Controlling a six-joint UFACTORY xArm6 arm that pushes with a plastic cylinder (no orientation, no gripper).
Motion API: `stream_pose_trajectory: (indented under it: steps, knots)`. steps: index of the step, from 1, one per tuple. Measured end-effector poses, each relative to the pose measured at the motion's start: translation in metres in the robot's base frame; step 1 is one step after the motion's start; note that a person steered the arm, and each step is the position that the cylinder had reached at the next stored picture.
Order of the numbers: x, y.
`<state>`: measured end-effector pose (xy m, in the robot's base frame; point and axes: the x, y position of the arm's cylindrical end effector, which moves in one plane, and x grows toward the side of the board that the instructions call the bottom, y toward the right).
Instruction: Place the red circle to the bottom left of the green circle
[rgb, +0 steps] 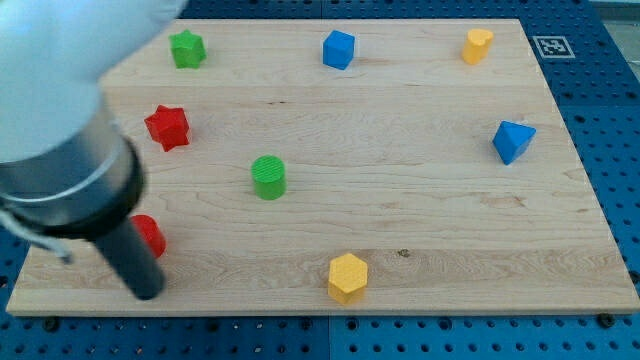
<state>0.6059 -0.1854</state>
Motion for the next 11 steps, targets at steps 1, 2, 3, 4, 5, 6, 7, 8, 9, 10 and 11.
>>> stream_pose_trajectory:
  steps: [1,2,3,4,5,6,7,8,9,10,11]
  knots:
    - [-0.023,-0.025]
    - [-0.051,0.032]
    - [-0.062,0.066]
    - [-0.062,0.031]
    - [-0.071,-0.005]
    - [-0.089,0.039]
    - [-0.095,0.065]
    - [-0.095,0.039]
    - [-0.101,-0.009]
    - [-0.136,-0.060]
    - [-0.193,-0.080]
